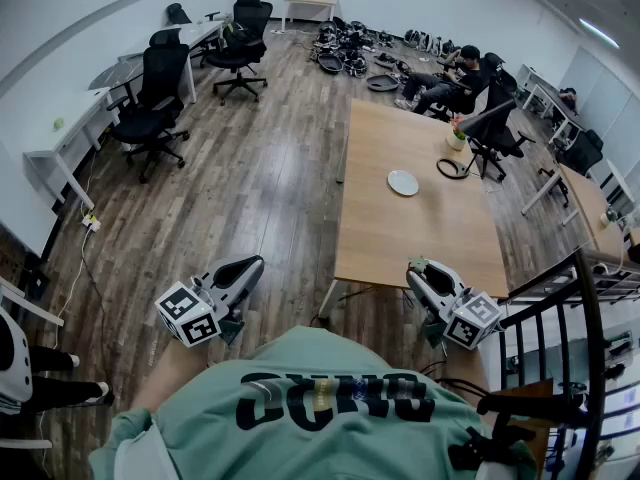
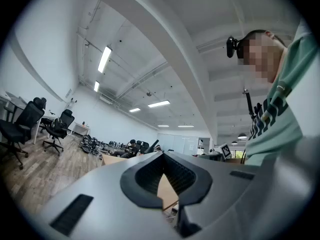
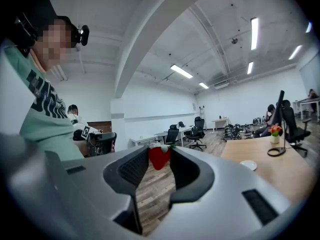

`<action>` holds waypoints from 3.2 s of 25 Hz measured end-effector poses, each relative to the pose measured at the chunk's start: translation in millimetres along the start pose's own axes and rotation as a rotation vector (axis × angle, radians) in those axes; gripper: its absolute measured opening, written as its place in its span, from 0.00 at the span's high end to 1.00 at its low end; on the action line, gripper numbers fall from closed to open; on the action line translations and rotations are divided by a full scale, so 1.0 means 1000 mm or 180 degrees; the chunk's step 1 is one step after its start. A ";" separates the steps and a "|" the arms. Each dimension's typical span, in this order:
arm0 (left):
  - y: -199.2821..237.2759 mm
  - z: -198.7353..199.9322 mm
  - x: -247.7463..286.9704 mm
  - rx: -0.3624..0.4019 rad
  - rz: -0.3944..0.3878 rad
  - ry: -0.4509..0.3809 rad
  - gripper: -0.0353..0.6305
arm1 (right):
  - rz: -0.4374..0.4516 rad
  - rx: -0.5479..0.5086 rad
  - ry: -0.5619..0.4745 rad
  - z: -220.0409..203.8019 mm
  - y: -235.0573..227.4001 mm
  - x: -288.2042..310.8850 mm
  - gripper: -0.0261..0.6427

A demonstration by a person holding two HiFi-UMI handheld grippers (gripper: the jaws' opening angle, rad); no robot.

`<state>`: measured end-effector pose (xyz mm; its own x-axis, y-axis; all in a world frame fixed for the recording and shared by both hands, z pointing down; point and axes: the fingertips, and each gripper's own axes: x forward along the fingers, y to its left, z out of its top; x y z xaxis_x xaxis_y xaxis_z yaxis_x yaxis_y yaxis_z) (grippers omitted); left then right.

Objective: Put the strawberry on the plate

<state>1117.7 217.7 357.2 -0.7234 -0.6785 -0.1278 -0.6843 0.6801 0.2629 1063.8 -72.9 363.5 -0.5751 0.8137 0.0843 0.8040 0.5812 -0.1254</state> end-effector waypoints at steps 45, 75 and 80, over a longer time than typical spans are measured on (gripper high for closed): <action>-0.120 -0.038 0.137 -0.0064 -0.0143 0.0148 0.94 | 0.0176 0.0313 -0.0201 -0.004 -0.119 -0.128 0.75; 0.224 0.044 -0.032 -0.0050 0.0240 0.0167 0.94 | 0.0593 0.0214 -0.0046 -0.005 -0.037 0.292 0.75; 0.301 0.069 -0.077 -0.0125 0.0407 0.0022 0.94 | 0.0602 0.0141 0.0014 0.007 -0.015 0.374 0.75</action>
<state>961.2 494.1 379.9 -0.8037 -0.5890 -0.0842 -0.5824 0.7499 0.3137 835.8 222.6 390.4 -0.4136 0.9085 0.0595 0.8902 0.4172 -0.1829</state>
